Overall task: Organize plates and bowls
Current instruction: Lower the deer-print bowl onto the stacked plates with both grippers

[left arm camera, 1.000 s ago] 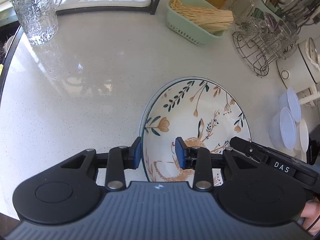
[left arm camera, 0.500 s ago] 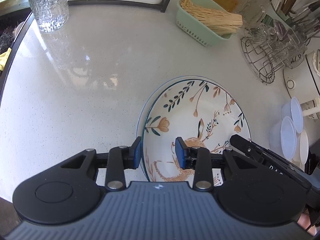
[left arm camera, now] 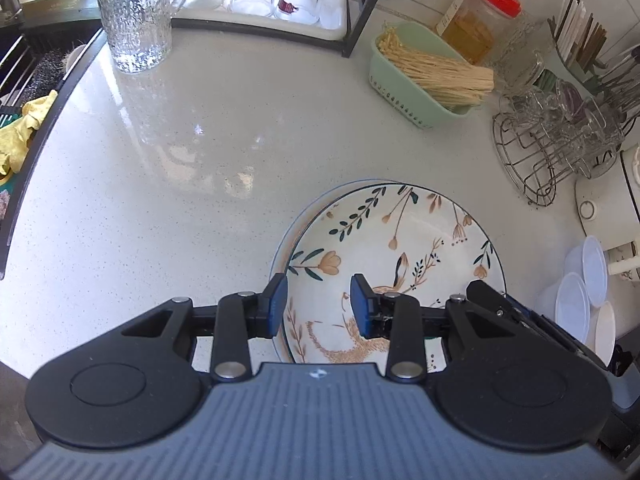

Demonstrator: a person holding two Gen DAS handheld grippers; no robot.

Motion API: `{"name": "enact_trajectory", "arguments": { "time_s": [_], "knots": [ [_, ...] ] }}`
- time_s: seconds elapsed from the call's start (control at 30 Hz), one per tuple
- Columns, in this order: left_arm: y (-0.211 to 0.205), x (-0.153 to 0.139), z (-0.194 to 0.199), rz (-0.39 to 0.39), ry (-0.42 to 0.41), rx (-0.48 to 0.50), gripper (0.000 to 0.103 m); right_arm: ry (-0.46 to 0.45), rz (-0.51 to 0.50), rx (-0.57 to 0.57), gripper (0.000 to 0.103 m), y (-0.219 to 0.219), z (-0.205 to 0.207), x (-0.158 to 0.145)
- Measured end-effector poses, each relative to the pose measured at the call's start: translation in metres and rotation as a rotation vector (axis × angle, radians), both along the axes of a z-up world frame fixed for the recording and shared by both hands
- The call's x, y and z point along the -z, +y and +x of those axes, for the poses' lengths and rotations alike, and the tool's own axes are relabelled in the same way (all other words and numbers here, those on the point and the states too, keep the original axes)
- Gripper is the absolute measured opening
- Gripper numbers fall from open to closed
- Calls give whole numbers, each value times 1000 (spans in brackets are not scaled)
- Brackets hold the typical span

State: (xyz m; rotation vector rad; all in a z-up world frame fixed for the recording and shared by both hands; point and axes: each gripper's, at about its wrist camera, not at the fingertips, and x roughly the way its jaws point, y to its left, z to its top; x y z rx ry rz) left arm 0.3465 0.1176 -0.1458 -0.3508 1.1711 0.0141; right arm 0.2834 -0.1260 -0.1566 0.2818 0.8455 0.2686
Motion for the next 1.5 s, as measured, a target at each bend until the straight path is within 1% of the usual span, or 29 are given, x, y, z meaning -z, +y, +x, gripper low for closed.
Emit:
{"name": "enact_trajectory", "arguments": {
  "time_s": [0.1,0.2,0.3,0.4,0.43,0.53,0.63,0.73,0.9,1.0,1.13,1.27,1.4,1.5],
  "knots": [
    [-5,-4,-7,-7,-19,-7,40,-29,-52,-25,20,6,1,-3],
    [-12,-9,-14,-2,-34,7,40,-46,-88,-38,21,9,0,-3],
    [-18,-13,-20,13,-51,22,40,-51,-105,-33,20,11,0,-3],
    [-22,-20,-24,21,-80,51,40,-59,-156,-8,21,15,0,-3],
    [-22,-22,-25,18,-90,61,40,-57,-162,2,21,15,0,-2],
    [-22,-29,-25,29,-105,85,40,-32,-131,33,20,11,2,0],
    [-18,-33,-23,18,-113,95,40,-27,-143,46,20,15,1,-2],
    [-17,-38,-23,25,-137,118,40,-38,-156,49,20,15,-3,-7],
    [-12,-57,-33,17,-198,138,40,-62,-136,67,20,12,-21,-32],
    [-9,-70,-42,-5,-240,142,40,-96,-125,69,20,13,-36,-53],
    [-6,-85,-56,-13,-275,162,40,-137,-103,88,20,13,-54,-79],
    [-4,-100,-72,0,-322,194,40,-173,-90,98,20,17,-71,-102],
    [4,-113,-86,-9,-355,205,40,-198,-91,111,20,20,-88,-116],
    [4,-115,-90,9,-361,230,40,-219,-102,132,20,22,-99,-125]
  ]
}}
